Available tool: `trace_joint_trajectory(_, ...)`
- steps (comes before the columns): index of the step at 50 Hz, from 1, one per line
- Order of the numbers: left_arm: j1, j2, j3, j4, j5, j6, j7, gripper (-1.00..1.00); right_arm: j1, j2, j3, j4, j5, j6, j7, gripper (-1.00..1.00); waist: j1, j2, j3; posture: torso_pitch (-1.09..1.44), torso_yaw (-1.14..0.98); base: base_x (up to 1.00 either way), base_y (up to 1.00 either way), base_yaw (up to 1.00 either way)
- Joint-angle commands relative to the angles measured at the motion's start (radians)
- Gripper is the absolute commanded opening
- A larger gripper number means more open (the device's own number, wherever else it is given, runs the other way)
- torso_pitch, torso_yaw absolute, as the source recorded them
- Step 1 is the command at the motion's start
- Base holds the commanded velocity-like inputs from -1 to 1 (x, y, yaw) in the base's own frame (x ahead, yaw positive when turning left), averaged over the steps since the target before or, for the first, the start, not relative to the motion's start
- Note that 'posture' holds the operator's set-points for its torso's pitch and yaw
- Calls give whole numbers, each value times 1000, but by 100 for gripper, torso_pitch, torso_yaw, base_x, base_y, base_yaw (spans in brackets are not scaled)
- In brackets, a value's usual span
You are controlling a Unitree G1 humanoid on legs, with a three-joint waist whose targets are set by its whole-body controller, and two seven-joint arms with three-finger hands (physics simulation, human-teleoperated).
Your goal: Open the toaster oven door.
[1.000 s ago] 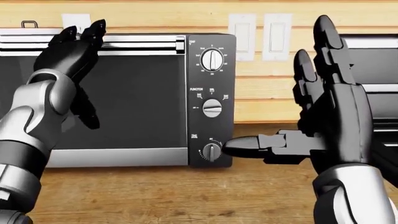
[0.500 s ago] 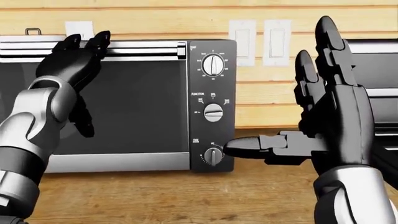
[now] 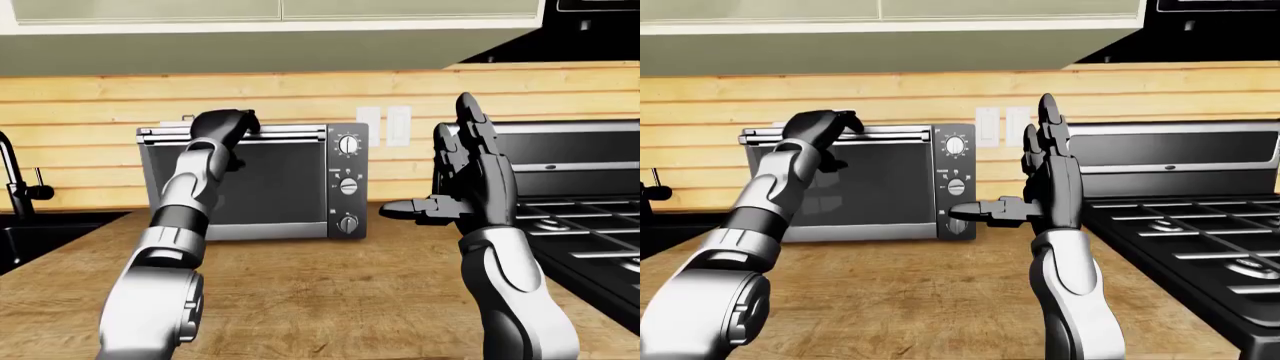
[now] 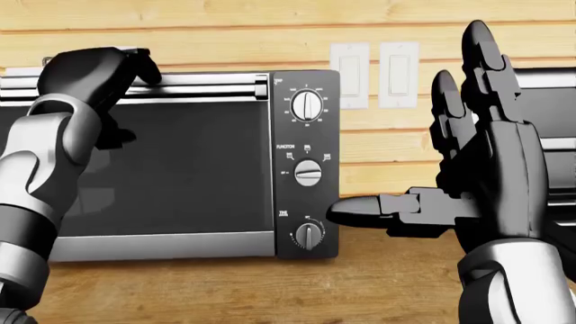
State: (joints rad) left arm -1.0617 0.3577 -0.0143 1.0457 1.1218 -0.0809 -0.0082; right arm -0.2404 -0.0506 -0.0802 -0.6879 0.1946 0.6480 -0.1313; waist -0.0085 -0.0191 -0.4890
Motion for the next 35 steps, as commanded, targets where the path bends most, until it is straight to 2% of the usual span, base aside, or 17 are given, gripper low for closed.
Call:
trace_joint_trajectory(1, 13, -12, -16, 47, 1, -13, -77, -1, -26, -3, -1, -13, 0, -23, 1, 100, -3, -4, 25, -70, 0, 0, 0, 0)
trace_joint_trajectory(5, 19, -12, -16, 39, 1, -13, -80, -4, -27, -4, -3, -12, 1, -24, 1, 100, -2, -2, 25, -70, 0, 0, 0, 0)
trace_joint_trajectory(6, 39, -9, -14, 18, 1, -12, -81, -10, -26, -5, -4, -13, 2, -23, 1, 100, -2, -2, 25, -70, 0, 0, 0, 0)
trace_joint_trajectory(21, 188, -7, 19, -229, -17, 20, -152, -14, -21, -5, -3, -16, 4, -24, -3, 100, -1, 6, 27, -70, 0, 0, 0, 0)
trace_joint_trajectory(35, 376, -25, 54, -499, -17, 49, -226, -22, -15, -8, -12, -13, 8, -33, 0, 100, 2, 13, 32, -70, 0, 0, 0, 0)
